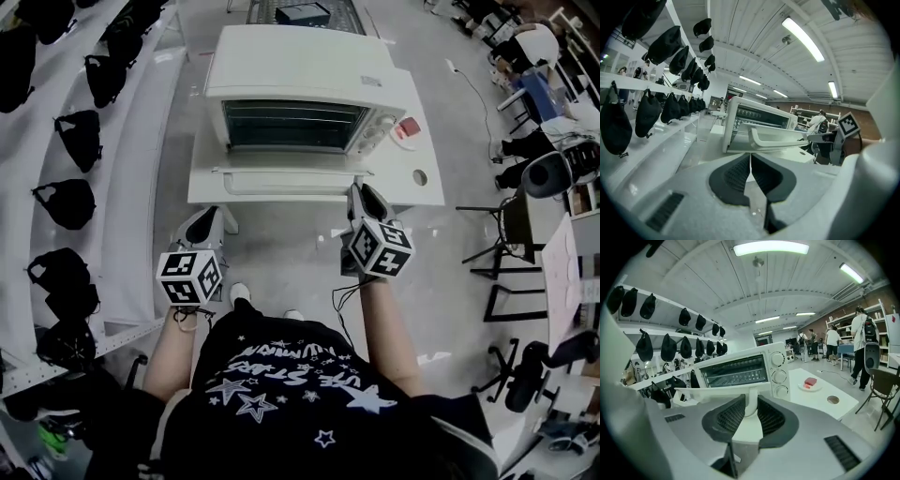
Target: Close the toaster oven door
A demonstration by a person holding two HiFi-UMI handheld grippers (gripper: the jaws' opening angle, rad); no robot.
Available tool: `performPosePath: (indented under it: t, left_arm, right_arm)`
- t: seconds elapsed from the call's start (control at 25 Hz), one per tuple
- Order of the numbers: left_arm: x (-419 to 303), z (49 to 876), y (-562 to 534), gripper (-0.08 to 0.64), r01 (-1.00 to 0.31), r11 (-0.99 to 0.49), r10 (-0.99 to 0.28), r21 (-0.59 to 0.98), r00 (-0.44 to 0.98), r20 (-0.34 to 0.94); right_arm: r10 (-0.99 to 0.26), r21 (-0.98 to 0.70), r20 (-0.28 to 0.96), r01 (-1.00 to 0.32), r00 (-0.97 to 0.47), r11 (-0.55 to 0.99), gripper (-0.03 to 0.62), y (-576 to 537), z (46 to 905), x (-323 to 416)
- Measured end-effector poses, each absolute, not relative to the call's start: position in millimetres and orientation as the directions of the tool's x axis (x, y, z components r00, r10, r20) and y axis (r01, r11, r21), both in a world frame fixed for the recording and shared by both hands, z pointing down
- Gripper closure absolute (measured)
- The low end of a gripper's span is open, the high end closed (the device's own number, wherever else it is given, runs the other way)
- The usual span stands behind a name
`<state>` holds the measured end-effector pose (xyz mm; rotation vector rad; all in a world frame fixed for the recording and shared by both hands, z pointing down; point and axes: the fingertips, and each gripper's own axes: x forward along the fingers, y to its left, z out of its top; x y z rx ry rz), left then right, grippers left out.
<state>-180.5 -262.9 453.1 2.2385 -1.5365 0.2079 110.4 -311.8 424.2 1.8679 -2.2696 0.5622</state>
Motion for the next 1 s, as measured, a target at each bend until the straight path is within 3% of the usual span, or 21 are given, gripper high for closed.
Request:
performPosePath:
  t: [0.32, 1.0]
  left_arm:
    - [-192, 440, -299, 0.535, -0.899, -0.358, -0.846, 0.252, 0.426, 0.319]
    - [-202, 430, -343, 0.535, -0.88, -0.402, -0.832, 0.253, 0.466, 0.299]
  right_arm:
    - [-0.947, -0.193, 0.28, -0.975, -0.161, 0.109, 0.509, -348, 389, 111]
    - [-0.956, -0.2, 0.263, -0.977, -0.128, 0.076, 0.511, -421, 356, 111]
